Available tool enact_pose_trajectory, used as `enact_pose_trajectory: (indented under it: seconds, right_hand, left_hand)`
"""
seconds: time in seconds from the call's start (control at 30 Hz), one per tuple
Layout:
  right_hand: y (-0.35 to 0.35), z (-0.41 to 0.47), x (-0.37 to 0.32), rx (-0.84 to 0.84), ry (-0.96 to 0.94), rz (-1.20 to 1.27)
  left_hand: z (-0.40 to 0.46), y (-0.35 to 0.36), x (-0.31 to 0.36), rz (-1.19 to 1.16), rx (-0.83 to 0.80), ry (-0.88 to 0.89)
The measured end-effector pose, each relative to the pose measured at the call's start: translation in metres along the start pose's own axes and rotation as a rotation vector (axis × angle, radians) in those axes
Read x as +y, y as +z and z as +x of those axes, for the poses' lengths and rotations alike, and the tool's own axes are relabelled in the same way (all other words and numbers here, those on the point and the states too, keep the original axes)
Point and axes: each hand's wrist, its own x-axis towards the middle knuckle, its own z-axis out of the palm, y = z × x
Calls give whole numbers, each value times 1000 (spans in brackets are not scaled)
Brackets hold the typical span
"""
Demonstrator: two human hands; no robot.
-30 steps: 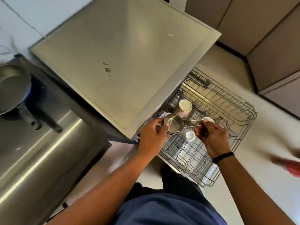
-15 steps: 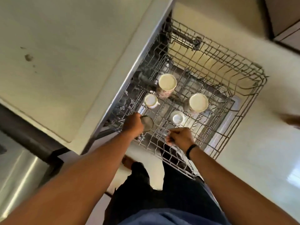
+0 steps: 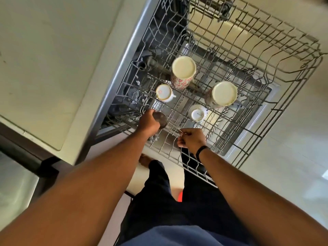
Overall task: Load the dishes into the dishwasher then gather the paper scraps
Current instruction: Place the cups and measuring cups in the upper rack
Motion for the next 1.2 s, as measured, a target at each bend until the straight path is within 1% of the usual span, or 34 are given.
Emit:
enact_pose_trajectory:
  seconds: [0.1,0.3,0.43,0.6,0.67,0.73,0.97,1.07,1.2]
  right_hand:
    - [-2,2,-1,-17,-30,-62]
    - [-6,-4,-12,-88,-63,-270]
    - [-12,-23,-28,-6,-194,-474]
    - [-13,-63,-49,72,-355,-655]
    - [-11,-74,-56,86,-418,-712]
    - [-5,-89,-62,89,-470,-758]
    - [24,-147,-72,81,-621,-631]
    - [46,-176,-69,114,-707,-588]
    - [97,-220,-68,159,-866,-473]
  left_hand:
    - [-3,2,-1,-19,6,9]
    - [-15,-3,-4,-3,22,90]
    - [-27,-13,-6,-43,67,148]
    - [-62,-30,-7,-56,198,374]
    - [-80,-34,-9,-98,201,425]
    - [-100,-39,-14,-162,189,435]
    - [-152,-62,-47,-470,116,404]
    - [-173,-82,-71,-557,154,439]
    - [-199,-113,-114,-710,203,497]
